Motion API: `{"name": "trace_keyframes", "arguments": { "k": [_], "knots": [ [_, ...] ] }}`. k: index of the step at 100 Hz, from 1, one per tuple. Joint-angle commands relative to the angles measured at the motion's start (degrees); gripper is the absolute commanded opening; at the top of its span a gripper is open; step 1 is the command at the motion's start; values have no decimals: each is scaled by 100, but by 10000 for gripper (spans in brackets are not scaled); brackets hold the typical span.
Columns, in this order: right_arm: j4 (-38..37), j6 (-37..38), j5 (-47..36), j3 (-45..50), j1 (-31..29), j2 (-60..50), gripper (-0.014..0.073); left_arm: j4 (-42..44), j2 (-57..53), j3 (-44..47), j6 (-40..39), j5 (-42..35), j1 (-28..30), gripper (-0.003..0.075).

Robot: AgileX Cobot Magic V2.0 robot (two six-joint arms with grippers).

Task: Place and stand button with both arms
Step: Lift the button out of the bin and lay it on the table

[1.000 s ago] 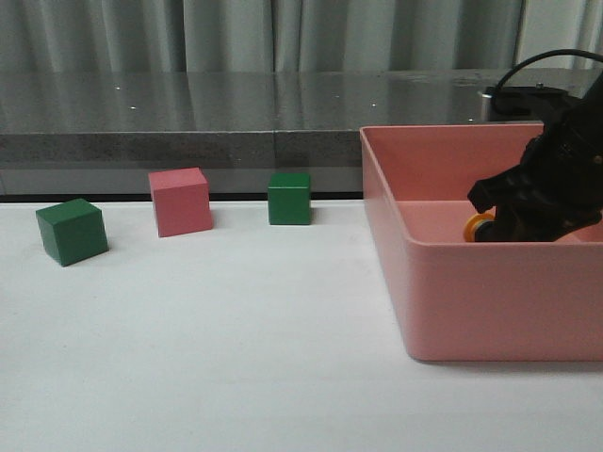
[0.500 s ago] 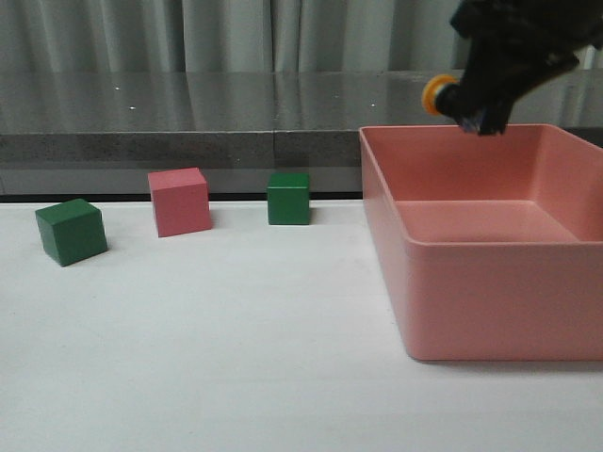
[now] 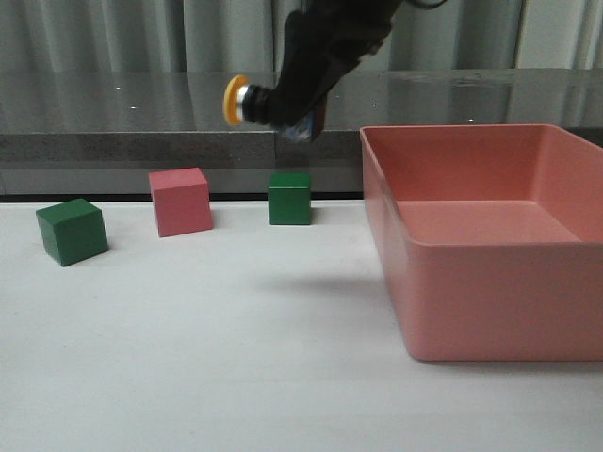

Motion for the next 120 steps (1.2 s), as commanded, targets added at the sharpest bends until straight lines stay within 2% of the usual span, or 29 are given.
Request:
{"name": "trace_keyframes", "arguments": {
  "k": [1, 31, 79, 90, 98, 99, 103, 108, 120],
  "knots": [
    [113, -300, -496, -208, 184, 14, 80, 8, -182, 172, -67, -451, 10, -19],
    [107, -1289, -787, -208, 669, 1002, 80, 8, -182, 172, -67, -451, 10, -19],
    [20, -1295, -1000, -208, 724, 1527, 88, 8, -182, 172, -67, -451, 10, -19],
    [20, -1295, -946, -208, 724, 1527, 205, 8, -182, 172, -67, -451, 10, -19],
    [20, -1295, -878, -208, 724, 1516, 421, 8, -182, 172, -67, -451, 10, -19],
    [20, -1295, -878, -208, 724, 1516, 421, 8, -182, 172, -67, -451, 10, -19],
    [20, -1282, -878, -208, 724, 1496, 533, 8, -182, 172, -67, -451, 10, -19],
    [20, -1282, -878, -208, 724, 1467, 619, 8, -182, 172, -67, -451, 10, -19],
    [20, -1277, -872, -208, 724, 1346, 591, 8, -182, 172, -67, -451, 10, -19]
  ]
}}
